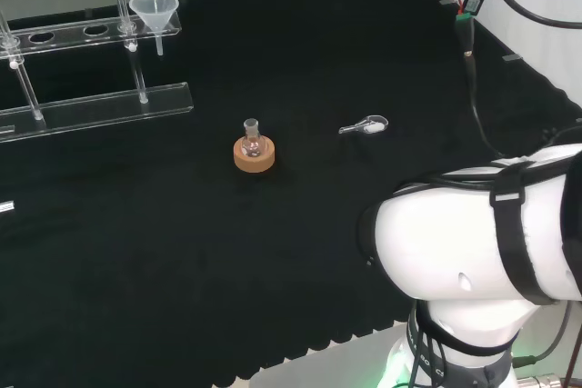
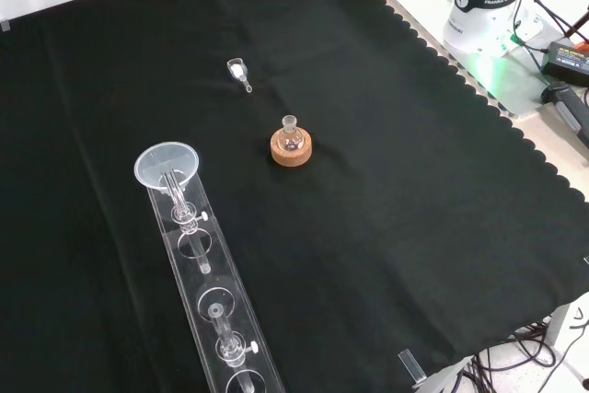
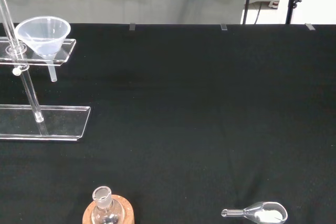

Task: Pick up the funnel from the transparent funnel stand.

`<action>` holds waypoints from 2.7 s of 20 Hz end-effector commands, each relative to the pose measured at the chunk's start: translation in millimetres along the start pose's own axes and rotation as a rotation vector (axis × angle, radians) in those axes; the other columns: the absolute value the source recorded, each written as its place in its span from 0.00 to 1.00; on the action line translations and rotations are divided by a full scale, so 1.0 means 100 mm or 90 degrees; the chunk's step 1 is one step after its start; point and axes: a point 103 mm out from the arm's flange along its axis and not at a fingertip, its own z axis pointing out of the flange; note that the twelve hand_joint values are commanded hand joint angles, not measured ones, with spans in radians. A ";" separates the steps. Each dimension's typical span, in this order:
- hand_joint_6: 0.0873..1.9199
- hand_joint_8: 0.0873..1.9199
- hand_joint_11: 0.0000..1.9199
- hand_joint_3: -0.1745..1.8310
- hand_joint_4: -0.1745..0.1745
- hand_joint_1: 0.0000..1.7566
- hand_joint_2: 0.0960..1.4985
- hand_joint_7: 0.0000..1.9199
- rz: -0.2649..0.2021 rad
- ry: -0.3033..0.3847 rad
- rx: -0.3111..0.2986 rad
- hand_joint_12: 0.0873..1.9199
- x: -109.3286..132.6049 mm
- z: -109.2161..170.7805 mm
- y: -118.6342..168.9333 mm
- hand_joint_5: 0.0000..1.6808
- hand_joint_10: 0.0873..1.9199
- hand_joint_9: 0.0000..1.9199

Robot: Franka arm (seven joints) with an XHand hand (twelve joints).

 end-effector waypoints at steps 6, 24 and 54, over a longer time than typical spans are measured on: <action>0.00 0.00 0.00 0.11 0.58 0.08 0.55 0.00 -0.007 0.013 -0.019 0.67 -0.09 0.02 0.14 0.00 0.00 0.04; 0.00 0.00 0.00 0.09 0.74 0.07 0.54 0.00 -0.094 0.130 -0.009 0.00 0.69 0.77 2.24 0.00 0.00 0.00; 0.00 0.00 0.00 0.09 0.72 0.09 0.53 0.00 -0.159 0.193 0.146 0.22 1.78 1.64 3.46 0.00 0.00 0.00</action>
